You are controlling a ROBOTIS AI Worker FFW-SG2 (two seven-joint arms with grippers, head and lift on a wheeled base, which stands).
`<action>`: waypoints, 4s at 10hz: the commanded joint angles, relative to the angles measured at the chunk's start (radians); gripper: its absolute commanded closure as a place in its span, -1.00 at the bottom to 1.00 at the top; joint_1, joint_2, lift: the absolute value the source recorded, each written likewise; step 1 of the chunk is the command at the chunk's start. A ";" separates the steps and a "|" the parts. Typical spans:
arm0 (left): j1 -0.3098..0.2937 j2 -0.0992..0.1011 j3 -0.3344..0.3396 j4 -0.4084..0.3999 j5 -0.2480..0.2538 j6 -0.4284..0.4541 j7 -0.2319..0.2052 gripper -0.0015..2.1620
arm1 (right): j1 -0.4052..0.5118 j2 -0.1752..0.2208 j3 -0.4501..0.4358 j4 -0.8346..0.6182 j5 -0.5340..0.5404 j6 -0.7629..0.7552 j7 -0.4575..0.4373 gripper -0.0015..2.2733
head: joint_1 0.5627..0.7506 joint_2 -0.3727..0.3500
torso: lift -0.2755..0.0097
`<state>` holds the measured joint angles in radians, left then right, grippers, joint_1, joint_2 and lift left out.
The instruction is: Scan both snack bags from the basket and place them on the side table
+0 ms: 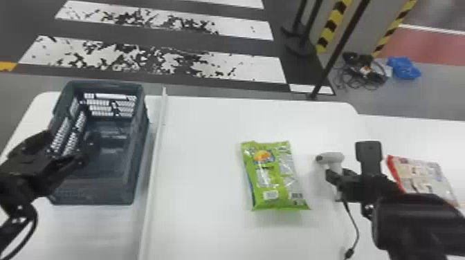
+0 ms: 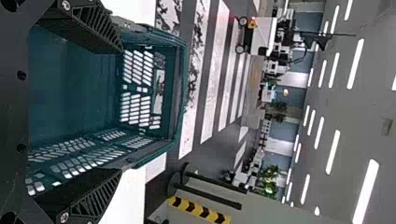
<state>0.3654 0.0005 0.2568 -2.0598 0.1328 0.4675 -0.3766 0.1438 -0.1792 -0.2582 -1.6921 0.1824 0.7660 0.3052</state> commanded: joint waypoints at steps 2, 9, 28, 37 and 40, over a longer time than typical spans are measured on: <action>0.010 -0.003 -0.036 -0.023 -0.029 0.047 0.039 -0.92 | 0.082 0.010 -0.018 -0.150 -0.024 0.059 0.002 0.98 | 0.41 -0.47 | 0.41; 0.009 -0.003 -0.065 -0.023 -0.044 0.075 0.062 -0.92 | 0.393 0.098 -0.001 -0.647 -0.096 0.372 0.008 0.98 | 0.41 -0.38 | 0.41; 0.021 0.001 -0.062 -0.006 -0.035 0.069 0.058 -0.92 | 0.186 0.096 -0.013 -0.474 -0.098 0.292 -0.003 0.98 | 0.41 -0.23 | 0.41; 0.024 -0.002 -0.060 0.000 -0.036 0.066 0.058 -0.92 | -0.053 0.010 -0.006 -0.003 0.003 0.105 -0.046 0.98 | 0.41 -0.54 | 0.41; 0.024 0.001 -0.060 0.000 -0.035 0.066 0.056 -0.92 | -0.056 0.007 0.005 0.028 0.003 0.062 -0.060 0.82 | 0.41 -0.56 | 0.41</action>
<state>0.3896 0.0002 0.1963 -2.0601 0.0982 0.5331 -0.3204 0.0876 -0.1726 -0.2538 -1.6679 0.1867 0.8364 0.2457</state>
